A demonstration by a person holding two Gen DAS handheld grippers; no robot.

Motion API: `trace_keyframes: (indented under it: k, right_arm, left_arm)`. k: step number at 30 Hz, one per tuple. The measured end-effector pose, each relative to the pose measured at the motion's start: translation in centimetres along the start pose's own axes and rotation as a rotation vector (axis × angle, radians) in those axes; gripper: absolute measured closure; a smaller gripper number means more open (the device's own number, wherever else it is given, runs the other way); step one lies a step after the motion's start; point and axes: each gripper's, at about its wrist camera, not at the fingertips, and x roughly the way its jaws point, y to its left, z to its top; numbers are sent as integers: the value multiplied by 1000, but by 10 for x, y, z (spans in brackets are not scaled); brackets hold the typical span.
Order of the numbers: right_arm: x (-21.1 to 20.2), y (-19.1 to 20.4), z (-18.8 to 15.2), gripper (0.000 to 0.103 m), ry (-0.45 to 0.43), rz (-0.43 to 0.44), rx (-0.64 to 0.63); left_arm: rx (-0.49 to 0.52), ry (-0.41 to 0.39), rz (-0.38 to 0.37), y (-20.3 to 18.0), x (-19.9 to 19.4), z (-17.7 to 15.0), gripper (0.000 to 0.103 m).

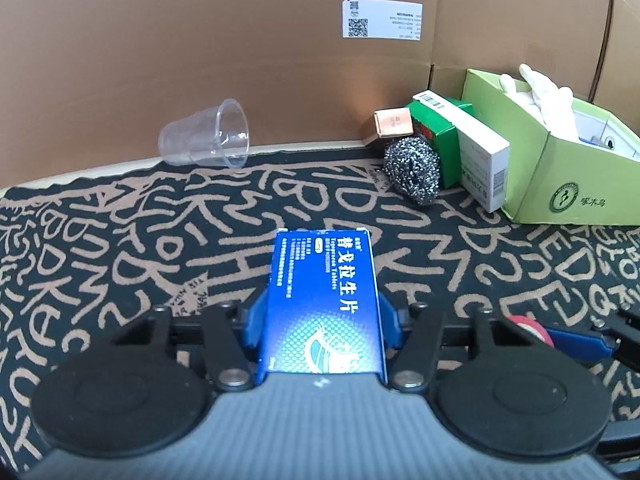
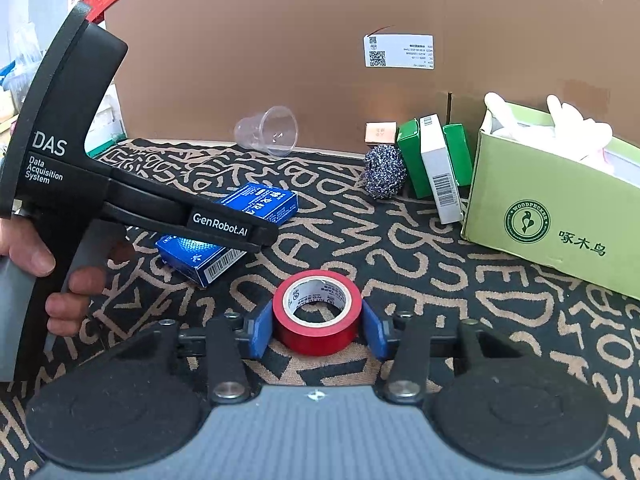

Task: Organize objects
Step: 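Carry tape roll and blue box into the shoebox and release both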

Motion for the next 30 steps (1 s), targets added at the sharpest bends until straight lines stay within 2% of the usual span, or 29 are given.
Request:
trace_keyframes:
  k: [6, 13, 22, 27, 30]
  right_arm:
    - [-13, -6, -1, 52, -25, 12, 16]
    - [-47, -35, 13, 52, -135, -47, 40]
    - [-92, -97, 31, 52, -269, -226, 81]
    - [-107, -140, 36, 52, -308, -295, 156]
    - [-106, -161, 39, 52, -314, -371, 157]
  left_arm:
    - [3, -47, -25, -9, -20, 6, 48]
    - [49, -144, -92, -44, -48, 34, 48]
    - [161, -227, -205, -114, -58, 74, 48]
    - [218, -222, -251, -162, -49, 96, 48]
    - [227, -209, -284, -189, -38, 109, 48]
